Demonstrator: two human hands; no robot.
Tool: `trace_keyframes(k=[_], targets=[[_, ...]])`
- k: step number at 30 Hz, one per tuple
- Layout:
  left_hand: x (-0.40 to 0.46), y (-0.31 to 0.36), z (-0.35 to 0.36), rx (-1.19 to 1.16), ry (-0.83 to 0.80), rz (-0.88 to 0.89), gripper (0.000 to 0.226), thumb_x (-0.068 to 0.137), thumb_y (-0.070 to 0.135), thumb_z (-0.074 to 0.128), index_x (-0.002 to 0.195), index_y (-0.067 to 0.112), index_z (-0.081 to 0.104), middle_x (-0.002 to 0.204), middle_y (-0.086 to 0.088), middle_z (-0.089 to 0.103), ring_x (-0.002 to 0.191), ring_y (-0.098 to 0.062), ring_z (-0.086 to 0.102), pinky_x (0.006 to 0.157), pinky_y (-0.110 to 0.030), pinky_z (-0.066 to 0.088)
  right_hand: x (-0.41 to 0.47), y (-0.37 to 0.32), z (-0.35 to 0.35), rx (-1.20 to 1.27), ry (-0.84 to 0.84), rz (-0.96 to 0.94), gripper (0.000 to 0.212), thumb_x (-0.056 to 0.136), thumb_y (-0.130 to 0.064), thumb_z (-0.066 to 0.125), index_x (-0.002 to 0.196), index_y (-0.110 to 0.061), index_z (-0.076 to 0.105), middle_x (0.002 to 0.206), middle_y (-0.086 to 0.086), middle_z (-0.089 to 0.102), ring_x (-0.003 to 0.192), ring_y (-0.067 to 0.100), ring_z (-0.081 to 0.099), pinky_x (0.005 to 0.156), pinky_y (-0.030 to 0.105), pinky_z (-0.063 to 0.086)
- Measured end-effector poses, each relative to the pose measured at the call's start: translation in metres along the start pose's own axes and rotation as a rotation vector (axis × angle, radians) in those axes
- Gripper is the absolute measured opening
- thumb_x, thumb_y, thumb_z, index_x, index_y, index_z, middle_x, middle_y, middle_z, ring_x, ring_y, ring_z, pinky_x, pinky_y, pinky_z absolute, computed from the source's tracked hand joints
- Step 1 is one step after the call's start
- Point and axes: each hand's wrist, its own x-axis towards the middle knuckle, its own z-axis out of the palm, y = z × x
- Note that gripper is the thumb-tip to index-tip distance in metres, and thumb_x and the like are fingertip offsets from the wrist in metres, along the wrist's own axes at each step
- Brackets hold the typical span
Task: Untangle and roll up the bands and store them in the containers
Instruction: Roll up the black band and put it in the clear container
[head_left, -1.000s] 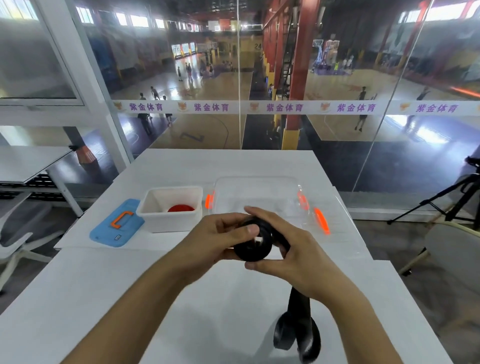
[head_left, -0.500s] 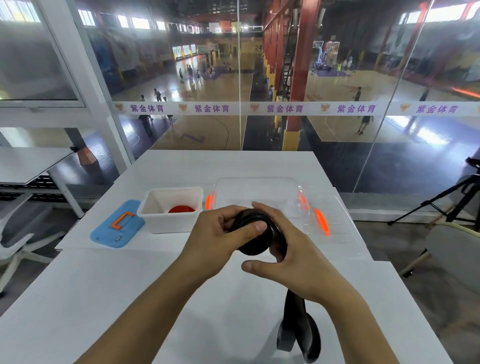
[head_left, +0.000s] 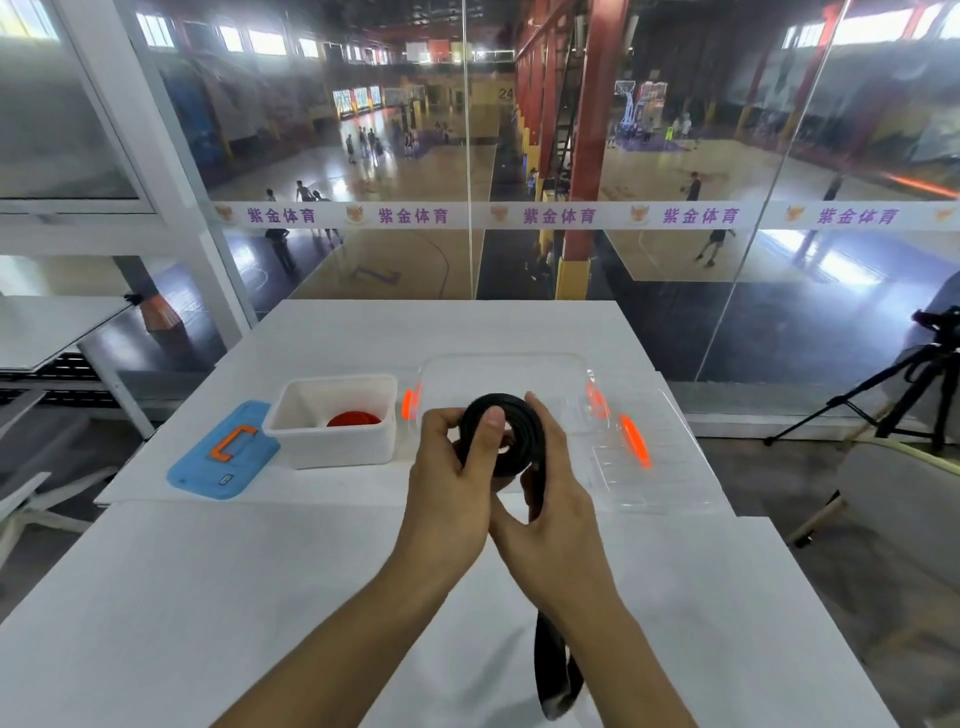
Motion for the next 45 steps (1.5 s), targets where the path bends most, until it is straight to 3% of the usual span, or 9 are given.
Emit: trace_keyframes(k=[3, 14, 18, 23, 33, 36, 39, 43, 45], targets=[[-0.001, -0.005, -0.004, 0.014, -0.147, -0.093, 0.035, 0.1, 0.047, 0.051, 0.119, 0.019, 0.059, 0.104, 0.0, 0.077, 0.088, -0.016, 0.079, 0.082, -0.041, 0.064, 0.003, -0.002, -0.006, -0.023, 0.037, 0.013, 0.086, 0.086, -0.024, 0.079, 0.154, -0.05, 0.033, 0.129, -0.028, 0.065, 0.114, -0.008, 0.064, 0.093, 0.012, 0.052], [0.024, 0.01, -0.058, 0.248, -0.583, -0.087, 0.03, 0.092, 0.021, 0.073, 0.121, 0.019, 0.07, 0.115, -0.002, 0.077, 0.107, -0.018, 0.075, 0.093, -0.035, 0.06, 0.023, -0.004, -0.056, -0.088, -0.523, -0.039, 0.091, 0.082, -0.014, 0.087, 0.148, -0.057, 0.043, 0.139, -0.023, 0.062, 0.132, 0.008, 0.058, 0.115, 0.038, 0.046], [0.028, 0.015, -0.06, 0.34, -0.644, -0.05, 0.024, 0.09, 0.016, 0.076, 0.114, 0.019, 0.076, 0.107, 0.0, 0.081, 0.104, -0.015, 0.076, 0.093, -0.03, 0.059, 0.022, -0.01, -0.052, -0.243, -0.584, -0.073, 0.094, 0.083, -0.027, 0.086, 0.148, -0.067, 0.031, 0.129, -0.018, 0.065, 0.092, 0.01, 0.06, 0.097, 0.036, 0.055], [0.023, 0.009, -0.055, 0.265, -0.525, 0.047, 0.021, 0.088, 0.013, 0.077, 0.107, 0.019, 0.077, 0.1, 0.0, 0.081, 0.097, -0.014, 0.077, 0.085, -0.024, 0.058, 0.02, -0.01, -0.055, -0.325, -0.468, -0.019, 0.089, 0.079, -0.043, 0.085, 0.147, -0.063, 0.031, 0.094, -0.013, 0.065, 0.074, 0.007, 0.05, 0.082, 0.031, 0.055], [0.007, 0.001, -0.031, -0.015, -0.206, 0.163, 0.02, 0.09, 0.01, 0.073, 0.105, 0.022, 0.074, 0.098, 0.003, 0.08, 0.096, -0.012, 0.076, 0.085, -0.025, 0.06, 0.016, -0.015, -0.049, -0.312, -0.281, 0.05, 0.093, 0.073, -0.054, 0.082, 0.144, -0.068, 0.024, 0.09, -0.012, 0.065, 0.074, 0.009, 0.054, 0.081, 0.034, 0.056], [0.007, 0.004, -0.029, -0.045, -0.125, 0.174, 0.017, 0.09, 0.02, 0.071, 0.105, 0.028, 0.072, 0.099, 0.008, 0.079, 0.097, -0.009, 0.075, 0.085, -0.024, 0.06, 0.014, -0.018, -0.046, -0.303, -0.281, 0.046, 0.093, 0.078, -0.051, 0.081, 0.146, -0.068, 0.02, 0.081, -0.032, 0.06, 0.075, 0.007, 0.054, 0.076, 0.028, 0.051], [0.01, 0.006, -0.025, -0.099, -0.032, 0.163, 0.024, 0.086, 0.035, 0.069, 0.108, 0.025, 0.07, 0.097, 0.009, 0.079, 0.096, -0.006, 0.074, 0.086, -0.027, 0.061, 0.011, -0.019, -0.04, -0.155, -0.231, 0.018, 0.095, 0.085, -0.037, 0.08, 0.148, -0.071, 0.017, 0.099, -0.05, 0.057, 0.096, 0.001, 0.063, 0.091, 0.021, 0.049], [0.006, 0.005, -0.009, -0.194, -0.004, 0.025, 0.03, 0.095, 0.038, 0.064, 0.115, 0.016, 0.063, 0.1, -0.002, 0.08, 0.093, -0.015, 0.078, 0.083, -0.026, 0.06, 0.006, -0.018, -0.018, -0.044, -0.13, -0.029, 0.104, 0.086, -0.02, 0.082, 0.156, -0.06, 0.016, 0.1, -0.044, 0.062, 0.085, -0.003, 0.064, 0.084, 0.008, 0.047], [0.004, 0.003, -0.003, -0.14, -0.018, -0.035, 0.031, 0.099, 0.041, 0.059, 0.117, 0.016, 0.061, 0.102, -0.001, 0.079, 0.089, -0.011, 0.078, 0.084, -0.026, 0.059, 0.005, -0.017, -0.012, 0.022, -0.074, -0.008, 0.102, 0.084, -0.016, 0.083, 0.156, -0.055, 0.023, 0.117, -0.041, 0.063, 0.105, -0.008, 0.067, 0.09, 0.007, 0.05]])
